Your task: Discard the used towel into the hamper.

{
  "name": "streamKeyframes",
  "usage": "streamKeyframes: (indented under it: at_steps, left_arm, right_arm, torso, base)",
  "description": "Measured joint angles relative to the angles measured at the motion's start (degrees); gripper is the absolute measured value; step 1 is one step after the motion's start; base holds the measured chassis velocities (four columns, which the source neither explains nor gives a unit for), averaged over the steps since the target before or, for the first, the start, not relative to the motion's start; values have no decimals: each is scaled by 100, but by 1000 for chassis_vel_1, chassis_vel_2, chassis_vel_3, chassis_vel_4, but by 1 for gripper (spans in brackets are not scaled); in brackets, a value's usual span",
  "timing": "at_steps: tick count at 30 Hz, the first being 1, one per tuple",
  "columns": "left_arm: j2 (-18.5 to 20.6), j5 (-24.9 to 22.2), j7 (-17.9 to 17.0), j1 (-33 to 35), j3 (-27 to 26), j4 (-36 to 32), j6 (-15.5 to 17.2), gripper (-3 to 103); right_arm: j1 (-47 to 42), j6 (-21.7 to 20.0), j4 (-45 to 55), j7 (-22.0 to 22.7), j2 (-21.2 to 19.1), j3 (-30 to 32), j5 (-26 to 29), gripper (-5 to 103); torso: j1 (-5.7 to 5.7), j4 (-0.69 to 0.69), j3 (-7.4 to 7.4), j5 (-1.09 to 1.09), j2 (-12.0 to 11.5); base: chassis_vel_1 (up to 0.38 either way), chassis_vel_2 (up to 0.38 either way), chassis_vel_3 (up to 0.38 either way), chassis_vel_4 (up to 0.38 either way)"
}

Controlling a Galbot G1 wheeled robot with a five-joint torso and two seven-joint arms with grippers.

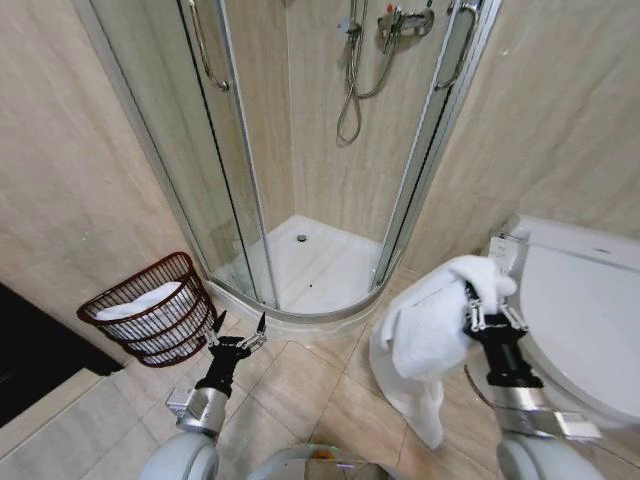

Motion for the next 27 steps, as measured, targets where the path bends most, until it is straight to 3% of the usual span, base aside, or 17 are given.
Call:
streamKeyframes:
  at_steps: [14, 20, 27]
  left_arm:
    - [0, 0, 0, 0, 0, 0, 0, 100]
    - [0, 0, 0, 0, 0, 0, 0, 100]
    - [0, 0, 0, 0, 0, 0, 0, 100]
  right_arm:
    - [504, -695, 153, 207, -537, 355, 761, 12]
    - [802, -781, 136, 219, -966, 893, 1148, 12]
    - [815, -800, 122, 238, -967, 931, 1233, 12]
  torso:
    - [0, 0, 0, 0, 0]
    - [0, 1, 0, -1, 0]
    - [0, 0, 0, 0, 0]
  base:
    - [0, 0, 0, 0]
    - [0, 0, 0, 0]
    - [0, 0, 0, 0]
